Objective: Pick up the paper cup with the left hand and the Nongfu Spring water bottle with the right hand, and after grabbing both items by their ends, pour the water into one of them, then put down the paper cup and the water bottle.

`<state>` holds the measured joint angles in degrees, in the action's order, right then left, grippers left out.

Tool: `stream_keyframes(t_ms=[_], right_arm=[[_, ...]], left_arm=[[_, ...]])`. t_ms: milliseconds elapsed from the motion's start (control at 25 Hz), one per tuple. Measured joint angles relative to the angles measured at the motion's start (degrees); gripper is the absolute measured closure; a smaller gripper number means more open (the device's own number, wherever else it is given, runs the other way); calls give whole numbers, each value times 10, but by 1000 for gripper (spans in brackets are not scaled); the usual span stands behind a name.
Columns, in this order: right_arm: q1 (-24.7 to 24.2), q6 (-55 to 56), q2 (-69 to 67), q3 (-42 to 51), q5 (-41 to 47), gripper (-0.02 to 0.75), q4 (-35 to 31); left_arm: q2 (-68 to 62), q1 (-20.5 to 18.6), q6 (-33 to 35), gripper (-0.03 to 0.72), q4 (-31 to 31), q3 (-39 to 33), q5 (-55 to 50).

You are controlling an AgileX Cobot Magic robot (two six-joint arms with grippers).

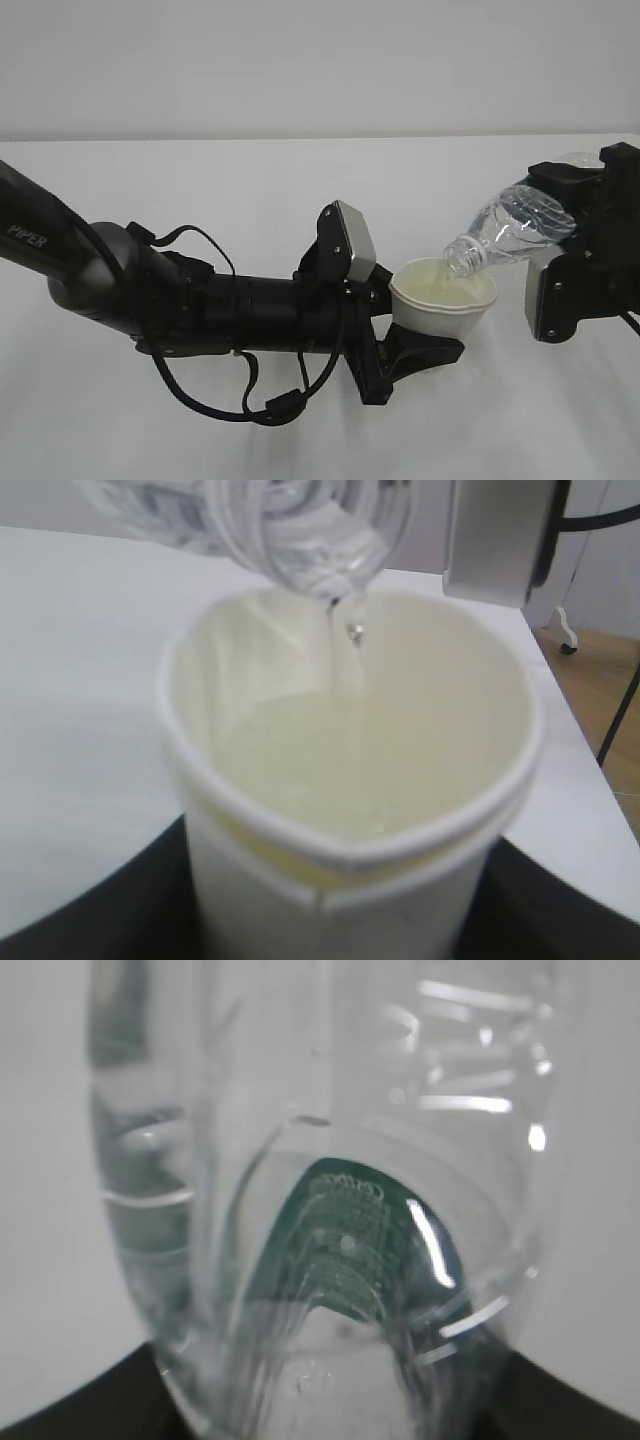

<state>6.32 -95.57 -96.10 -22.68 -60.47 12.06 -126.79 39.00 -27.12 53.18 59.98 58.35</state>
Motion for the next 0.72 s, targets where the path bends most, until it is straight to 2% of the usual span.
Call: stream_keyframes(t_ms=[720], right_arm=[[0,0,0,0,0,372,0]], left_arm=[[0,0,0,237,0,0,0]])
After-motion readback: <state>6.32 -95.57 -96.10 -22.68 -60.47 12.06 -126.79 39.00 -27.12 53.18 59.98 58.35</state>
